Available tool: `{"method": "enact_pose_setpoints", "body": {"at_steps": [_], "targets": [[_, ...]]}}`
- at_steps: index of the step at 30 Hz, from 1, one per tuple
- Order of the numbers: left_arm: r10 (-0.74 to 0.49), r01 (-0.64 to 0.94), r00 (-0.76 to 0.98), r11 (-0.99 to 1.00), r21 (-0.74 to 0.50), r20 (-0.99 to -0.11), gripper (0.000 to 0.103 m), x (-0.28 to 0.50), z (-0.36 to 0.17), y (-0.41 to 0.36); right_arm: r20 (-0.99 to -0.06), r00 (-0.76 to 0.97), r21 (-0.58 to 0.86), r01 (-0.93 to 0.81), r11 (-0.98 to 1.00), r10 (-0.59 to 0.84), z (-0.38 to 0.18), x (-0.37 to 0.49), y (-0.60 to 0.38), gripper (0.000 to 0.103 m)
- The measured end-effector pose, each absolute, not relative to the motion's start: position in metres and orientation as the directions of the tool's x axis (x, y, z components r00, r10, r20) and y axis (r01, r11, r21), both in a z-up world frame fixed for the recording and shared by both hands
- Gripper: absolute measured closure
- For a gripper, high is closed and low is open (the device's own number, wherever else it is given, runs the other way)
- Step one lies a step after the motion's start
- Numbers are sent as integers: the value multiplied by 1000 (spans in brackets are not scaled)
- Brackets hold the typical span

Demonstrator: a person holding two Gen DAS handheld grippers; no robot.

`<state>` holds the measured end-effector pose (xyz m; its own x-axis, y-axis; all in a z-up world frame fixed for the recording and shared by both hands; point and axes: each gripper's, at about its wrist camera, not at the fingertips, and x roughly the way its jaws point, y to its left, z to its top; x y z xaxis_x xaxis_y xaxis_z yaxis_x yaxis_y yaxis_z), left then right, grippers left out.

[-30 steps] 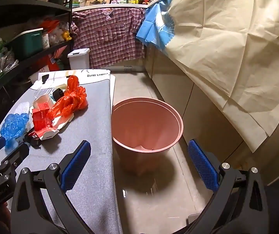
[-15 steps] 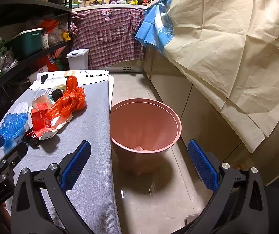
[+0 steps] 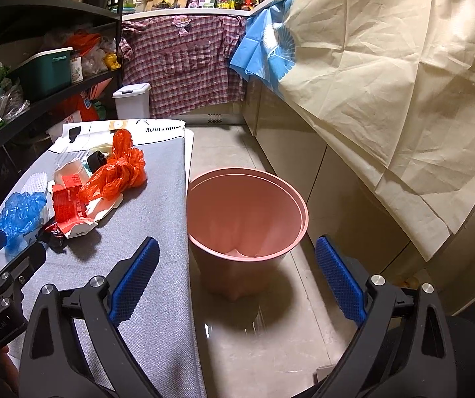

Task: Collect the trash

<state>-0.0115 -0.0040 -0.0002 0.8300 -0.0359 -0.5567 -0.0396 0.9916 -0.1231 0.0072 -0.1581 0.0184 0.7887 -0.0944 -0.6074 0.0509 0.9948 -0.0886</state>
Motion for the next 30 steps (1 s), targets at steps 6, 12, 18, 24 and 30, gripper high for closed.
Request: {"method": "enact_pose_setpoints", "body": {"at_steps": [6,12,18,24,30], "targets": [[-36,-39,831,992,-123,-555,16,-12,0,-5,-606,790,-89,51,995,-94,19,7,-158,10],[-40,-34,836,992,-123,-548,16,-13,0,-6,-605,791,-89,50,995,-94,20,6,-158,10],[-39,-34,836,992,-123,-547,16,-13,0,-7,-605,791,-89,51,995,-95,20,6,-158,10],[-40,-32,837,992,-122,-546,16,-13,0,-8,-604,791,-89,51,995,-95,19,6,-158,10],[-40,-33,837,992,-123,-546,16,-13,0,-7,-604,791,-88,51,995,-94,19,6,-158,10]]}}
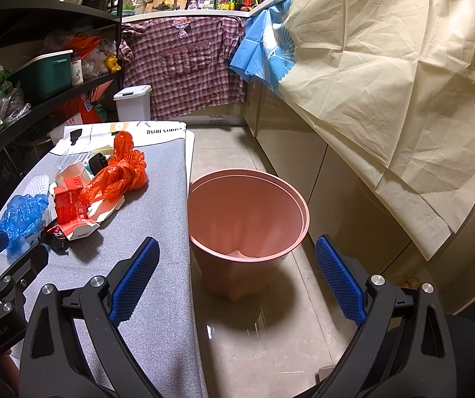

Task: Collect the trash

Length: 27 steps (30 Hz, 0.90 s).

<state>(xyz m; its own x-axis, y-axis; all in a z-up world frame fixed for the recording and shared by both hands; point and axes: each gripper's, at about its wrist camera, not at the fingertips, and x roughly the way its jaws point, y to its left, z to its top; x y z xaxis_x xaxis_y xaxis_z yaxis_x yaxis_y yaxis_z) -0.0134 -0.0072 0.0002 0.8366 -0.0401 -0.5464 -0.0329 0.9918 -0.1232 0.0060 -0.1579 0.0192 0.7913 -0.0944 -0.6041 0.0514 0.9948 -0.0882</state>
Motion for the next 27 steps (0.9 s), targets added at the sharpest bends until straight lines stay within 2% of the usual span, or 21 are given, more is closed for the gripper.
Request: {"method": "enact_pose_setpoints", "body": {"at_steps": [3,10,16,18,21,27], "targets": [[-39,-34,836,992,-122,-548,16,-13,0,-7,-604,791,-89,50,995,-94,19,6,-157,10],[-42,-32,833,992,-124,-551,17,-13,-1,-9,-610,787,-94,49,994,-96,21,10,-152,18],[-26,-60,825,989,-133,-564,37,-11,-4,-2,-610,790,-62,31,998,-63,19,13,-149,31],[-8,-82,824,988,-132,-567,50,-11,-4,4,-614,789,-48,10,999,-37,18,16,-143,37],[36,-130,827,983,-129,-561,56,-11,-4,16,-613,790,-20,-29,999,11,19,21,-132,43],[161,-249,826,964,-94,-540,57,-9,-2,44,-626,763,85,-139,987,162,16,42,-97,50]]}}
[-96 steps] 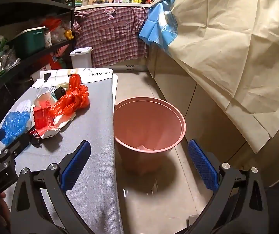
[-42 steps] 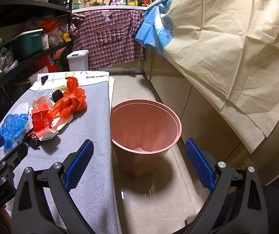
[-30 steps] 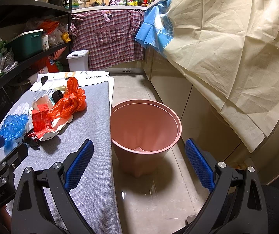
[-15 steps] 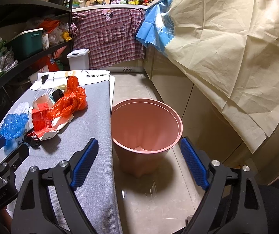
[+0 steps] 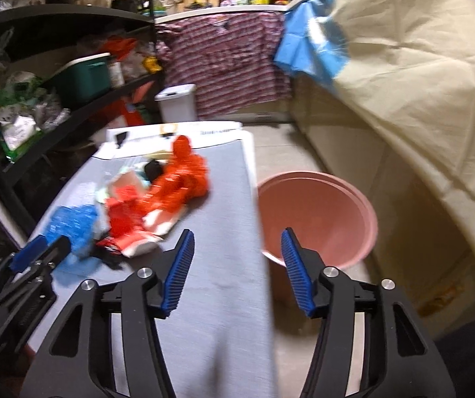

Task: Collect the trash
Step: 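Grasp the blue plastic bag with the left gripper while the right grasps the red packet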

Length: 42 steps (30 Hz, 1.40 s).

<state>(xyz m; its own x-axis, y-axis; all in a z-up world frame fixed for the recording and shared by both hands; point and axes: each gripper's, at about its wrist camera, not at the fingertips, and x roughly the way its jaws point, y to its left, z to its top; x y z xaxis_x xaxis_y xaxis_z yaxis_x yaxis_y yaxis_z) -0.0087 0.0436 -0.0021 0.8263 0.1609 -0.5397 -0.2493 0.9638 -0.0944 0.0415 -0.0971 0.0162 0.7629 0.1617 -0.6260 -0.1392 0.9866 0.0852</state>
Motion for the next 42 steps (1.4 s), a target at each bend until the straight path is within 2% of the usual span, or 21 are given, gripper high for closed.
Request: {"method": "enact_pose_setpoints", "body": {"at_steps": [4,11,22,24,26,28,31,33,35,42], "targets": [[221,-320,800,944,-85,-558,57,-5,-8,65,-662,699,186,-195,963,270,3,64,-74,50],[236,-343,762,937,-66,-603,57,9,-24,83,-726,553,345,-222,912,409,-38,95,-43,50],[232,-324,697,946,-10,-678,57,37,-50,85,-756,456,406,-237,883,470,-65,113,-26,50],[234,-332,683,943,-9,-691,57,40,-53,87,-757,444,412,-246,877,480,-68,114,-25,52],[240,-336,673,942,1,-700,57,41,-55,88,-756,436,416,-255,873,487,-68,114,-25,60],[241,-339,667,941,1,-705,62,41,-56,89,-754,435,416,-263,870,492,-68,113,-24,72],[239,-342,659,940,0,-713,78,40,-58,91,-743,445,413,-282,866,500,-64,110,-24,91],[232,-339,657,941,-6,-717,93,39,-58,92,-737,461,402,-288,869,494,-60,107,-25,95],[231,-338,661,941,-8,-714,97,37,-56,92,-727,477,395,-299,869,494,-54,103,-26,97],[237,-324,713,946,-10,-660,101,22,-33,88,-686,547,343,-338,876,480,-31,84,-30,100]]}}
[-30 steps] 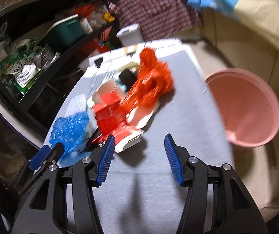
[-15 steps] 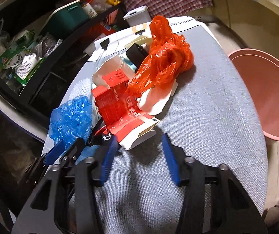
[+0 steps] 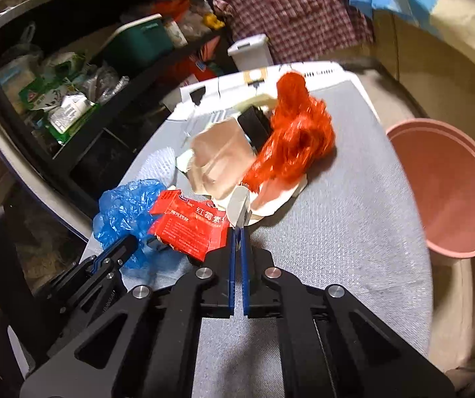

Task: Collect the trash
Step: 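Grasp the blue plastic bag with the left gripper while the right grasps the red packet, then carry the blue bag and red packet over the pink bin with both grippers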

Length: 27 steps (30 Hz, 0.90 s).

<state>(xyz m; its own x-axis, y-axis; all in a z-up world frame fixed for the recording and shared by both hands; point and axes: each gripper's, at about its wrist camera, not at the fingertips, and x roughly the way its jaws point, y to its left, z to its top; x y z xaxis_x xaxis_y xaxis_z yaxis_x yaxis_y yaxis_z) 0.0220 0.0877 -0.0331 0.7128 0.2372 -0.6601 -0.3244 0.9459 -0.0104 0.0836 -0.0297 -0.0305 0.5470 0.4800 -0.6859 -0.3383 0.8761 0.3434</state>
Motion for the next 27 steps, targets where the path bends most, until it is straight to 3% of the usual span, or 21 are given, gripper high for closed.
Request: {"method": "enact_pose_setpoints", "body": {"at_steps": [11,27], "targets": [[220,-302,761,953,-34,-610,101,0,-4,77,-644,640,267,-325,907,419,0,55,-50,100],[99,-169,786,984,-59,-611,101,0,15,39,-620,742,144,-209,967,253,45,52,-105,100]]}}
